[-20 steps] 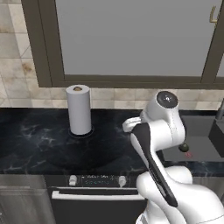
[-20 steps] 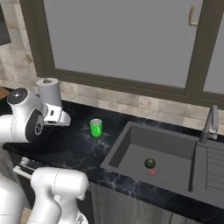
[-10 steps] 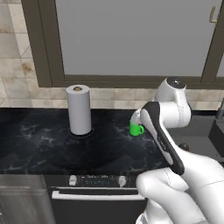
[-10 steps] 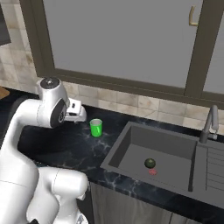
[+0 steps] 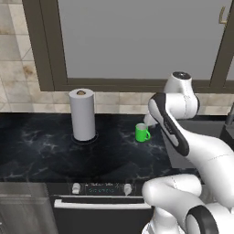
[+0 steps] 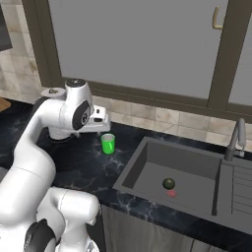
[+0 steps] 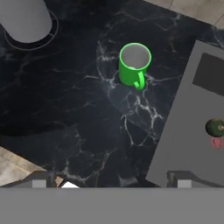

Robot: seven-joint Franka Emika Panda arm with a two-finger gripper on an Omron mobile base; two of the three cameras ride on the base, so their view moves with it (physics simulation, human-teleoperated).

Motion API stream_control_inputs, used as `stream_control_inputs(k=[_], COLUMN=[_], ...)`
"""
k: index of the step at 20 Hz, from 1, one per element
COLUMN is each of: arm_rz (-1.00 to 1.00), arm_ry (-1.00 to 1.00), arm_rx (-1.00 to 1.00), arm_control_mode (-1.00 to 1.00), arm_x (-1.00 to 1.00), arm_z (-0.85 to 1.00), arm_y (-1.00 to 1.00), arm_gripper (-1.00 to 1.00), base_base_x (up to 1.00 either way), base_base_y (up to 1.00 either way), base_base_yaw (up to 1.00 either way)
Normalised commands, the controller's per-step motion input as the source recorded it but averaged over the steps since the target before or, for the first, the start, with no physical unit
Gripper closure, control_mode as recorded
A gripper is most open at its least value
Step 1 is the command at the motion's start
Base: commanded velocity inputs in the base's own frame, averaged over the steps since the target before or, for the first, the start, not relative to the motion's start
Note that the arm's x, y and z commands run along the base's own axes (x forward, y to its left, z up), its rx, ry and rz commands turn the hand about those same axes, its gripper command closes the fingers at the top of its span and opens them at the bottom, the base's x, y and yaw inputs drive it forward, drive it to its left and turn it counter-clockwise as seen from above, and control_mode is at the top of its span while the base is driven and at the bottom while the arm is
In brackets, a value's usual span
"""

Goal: Clear the mugs and bowl far away from the sink.

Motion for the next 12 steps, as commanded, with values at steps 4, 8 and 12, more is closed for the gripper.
stream_control_inputs(k=[4,8,12], arm_rz=[0.01,0.0,0.0], arm_ry=[-0.05,-0.11,-0.16], arm_rx=[-0.19,-0.12,-0.06], arm_control_mode=[-1.0,-1.0,-1.0], arm_x=[0.01,0.0,0.0], arm_z=[-0.42,-0.46,-0.36], arm_y=[-0.19,-0.17,-0.15], arm_gripper=[-1.0,-1.0,-1.0], base_base_x=[0.0,0.0,0.0], base_base_y=[0.0,0.0,0.0], base_base_yaw=[0.0,0.0,0.0])
